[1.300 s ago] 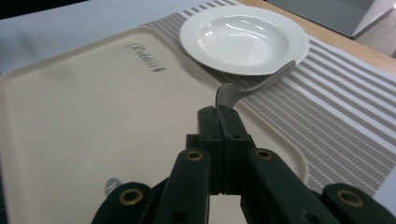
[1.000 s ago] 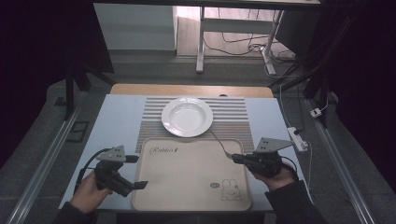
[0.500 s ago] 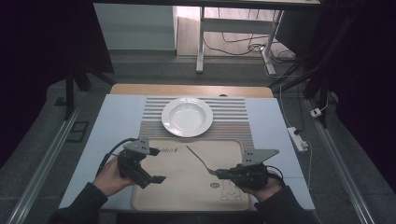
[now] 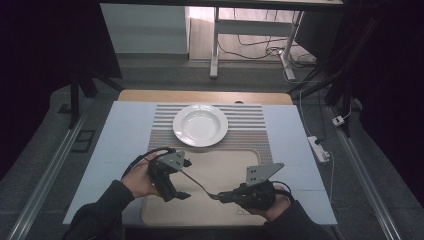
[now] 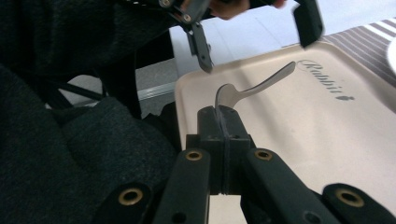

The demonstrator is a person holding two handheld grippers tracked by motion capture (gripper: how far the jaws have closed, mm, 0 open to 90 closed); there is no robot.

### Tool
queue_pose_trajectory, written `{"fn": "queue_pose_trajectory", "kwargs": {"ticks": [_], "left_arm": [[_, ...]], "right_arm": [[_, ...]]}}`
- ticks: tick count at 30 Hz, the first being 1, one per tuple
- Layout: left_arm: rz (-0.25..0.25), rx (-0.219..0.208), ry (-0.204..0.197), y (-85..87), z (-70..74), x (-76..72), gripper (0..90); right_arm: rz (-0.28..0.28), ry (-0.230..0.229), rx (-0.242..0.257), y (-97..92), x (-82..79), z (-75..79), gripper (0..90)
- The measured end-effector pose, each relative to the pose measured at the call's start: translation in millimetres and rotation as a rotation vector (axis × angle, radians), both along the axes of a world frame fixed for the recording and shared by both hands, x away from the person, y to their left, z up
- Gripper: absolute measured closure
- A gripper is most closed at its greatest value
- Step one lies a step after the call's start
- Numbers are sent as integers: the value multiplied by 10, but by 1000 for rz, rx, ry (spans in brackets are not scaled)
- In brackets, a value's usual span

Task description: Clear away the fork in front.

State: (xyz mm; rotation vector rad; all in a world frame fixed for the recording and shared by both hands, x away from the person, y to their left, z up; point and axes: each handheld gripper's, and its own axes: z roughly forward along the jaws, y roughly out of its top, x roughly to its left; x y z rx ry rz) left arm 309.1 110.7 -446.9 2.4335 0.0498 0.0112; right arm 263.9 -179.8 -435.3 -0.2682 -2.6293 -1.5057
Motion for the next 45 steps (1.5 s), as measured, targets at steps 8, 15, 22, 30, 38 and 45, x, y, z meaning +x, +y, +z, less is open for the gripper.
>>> {"fn": "queue_pose_trajectory", "kwargs": {"ticks": [8,15,22,30,38,45], "left_arm": [[-139,24,-25,-195,-20,13,193],[-255,60,-44,-206,38,13,513],[-330,117,-50,-263,78,6,717],[-450,135,-86,-308,58,-9,828],[-515,149,-121,-325,52,-48,871],[-418,166,-76,-307,34,-19,871]], "right_arm": [[45,1,-4,45,-23,9,900],[69,2,2,42,-34,20,900],[82,10,-3,49,-31,11,900],[116,31,-10,54,-29,2,900],[129,37,-16,50,-15,-3,885],[25,-46,-53,24,10,12,671]]}}
